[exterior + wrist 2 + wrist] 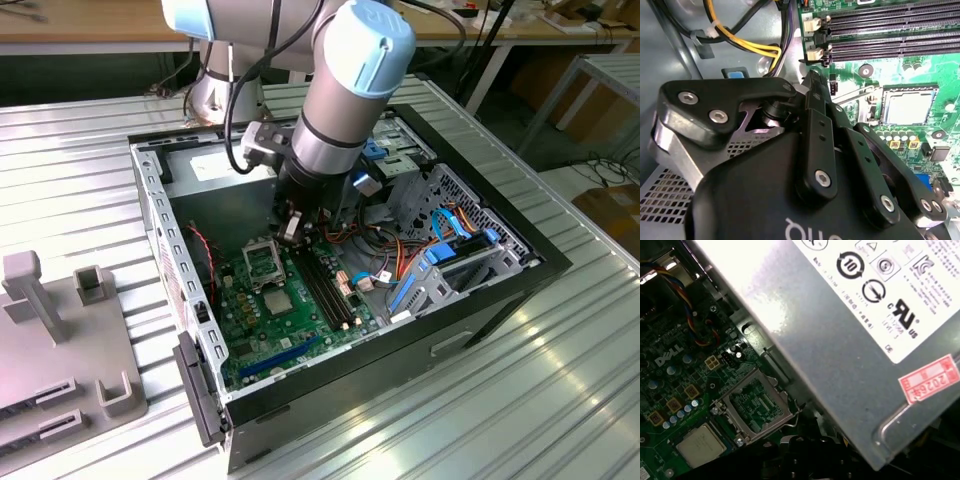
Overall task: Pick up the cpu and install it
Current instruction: 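Close the cpu cover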
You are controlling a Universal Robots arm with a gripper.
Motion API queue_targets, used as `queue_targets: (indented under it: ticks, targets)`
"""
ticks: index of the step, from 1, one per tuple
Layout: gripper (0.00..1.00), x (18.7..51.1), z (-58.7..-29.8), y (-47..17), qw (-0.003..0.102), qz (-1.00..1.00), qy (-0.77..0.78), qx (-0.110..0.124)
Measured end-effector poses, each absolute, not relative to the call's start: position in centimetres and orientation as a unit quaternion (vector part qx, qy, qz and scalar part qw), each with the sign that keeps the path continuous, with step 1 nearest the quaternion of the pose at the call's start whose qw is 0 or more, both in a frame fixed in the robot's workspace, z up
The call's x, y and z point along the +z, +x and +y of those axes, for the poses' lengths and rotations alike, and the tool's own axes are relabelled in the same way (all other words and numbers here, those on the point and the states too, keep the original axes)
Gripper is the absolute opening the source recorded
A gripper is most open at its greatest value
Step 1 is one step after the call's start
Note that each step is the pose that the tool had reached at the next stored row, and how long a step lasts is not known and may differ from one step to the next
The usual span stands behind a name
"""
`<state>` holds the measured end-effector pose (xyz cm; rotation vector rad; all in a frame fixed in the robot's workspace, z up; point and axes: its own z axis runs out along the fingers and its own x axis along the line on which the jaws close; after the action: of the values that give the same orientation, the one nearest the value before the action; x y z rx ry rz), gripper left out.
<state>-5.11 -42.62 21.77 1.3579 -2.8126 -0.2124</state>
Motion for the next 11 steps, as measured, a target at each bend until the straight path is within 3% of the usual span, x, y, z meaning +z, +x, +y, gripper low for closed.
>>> queue_targets:
  ticks: [11]
  targets:
    - [0.11, 22.69, -42.62, -5.1, 0.016, -0.899, 0.433, -0.07]
